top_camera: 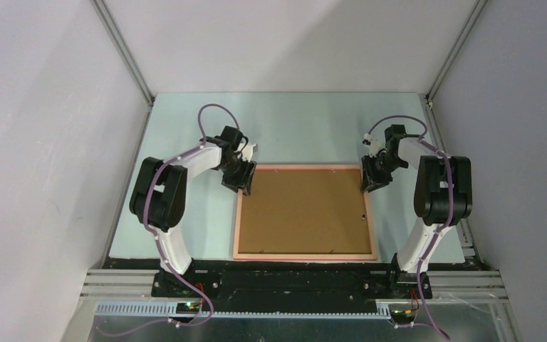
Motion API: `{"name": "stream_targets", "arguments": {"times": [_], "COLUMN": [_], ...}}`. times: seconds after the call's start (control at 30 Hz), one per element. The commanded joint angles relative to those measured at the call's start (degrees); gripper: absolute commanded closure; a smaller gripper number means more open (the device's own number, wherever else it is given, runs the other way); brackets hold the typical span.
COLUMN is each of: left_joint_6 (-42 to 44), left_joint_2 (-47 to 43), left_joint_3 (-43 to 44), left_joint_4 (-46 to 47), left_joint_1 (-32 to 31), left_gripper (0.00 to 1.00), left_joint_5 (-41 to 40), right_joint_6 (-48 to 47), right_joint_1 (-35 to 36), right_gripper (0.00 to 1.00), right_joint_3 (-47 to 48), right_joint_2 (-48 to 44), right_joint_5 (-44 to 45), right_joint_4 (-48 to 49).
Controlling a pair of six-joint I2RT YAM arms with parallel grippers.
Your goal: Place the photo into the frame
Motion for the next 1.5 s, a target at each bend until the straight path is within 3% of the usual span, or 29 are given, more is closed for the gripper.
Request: {"name": "stream_targets", "arguments": {"times": [0.0, 0.33, 0.63, 1.47], "left_joint_6": [2.51, 7.33, 8.0, 7.75], "left_joint_2": [-4.05, -8.82, -7.89, -7.51], "left_joint_3": [-1.77, -7.31, -8.28, -8.81], "left_joint_4": [0.63, -0.28, -0.23, -0.17], "left_joint_1": [0.64, 1.14, 1.36, 1.82], "left_gripper": [0.46, 0.45, 0.53, 0.57], "left_joint_5": [4.08, 4.68, 5.77, 6.72], "right_joint_6": [-1.56, -4.84, -6.03, -4.72], "right_joint_1": [-0.91, -1.07, 2.94, 6.99], "right_gripper": [0.65, 0.45, 0.41, 0.65], "right_joint_3": [-0.78, -5.79, -12.82, -13.9], "right_joint_2": [-3.27, -9.0, -12.82, -10.96], "right_joint_5": [-1.86, -1.7, 1.26, 8.32], "right_joint_4": [-2.51, -5.19, -4.97, -3.45]}}
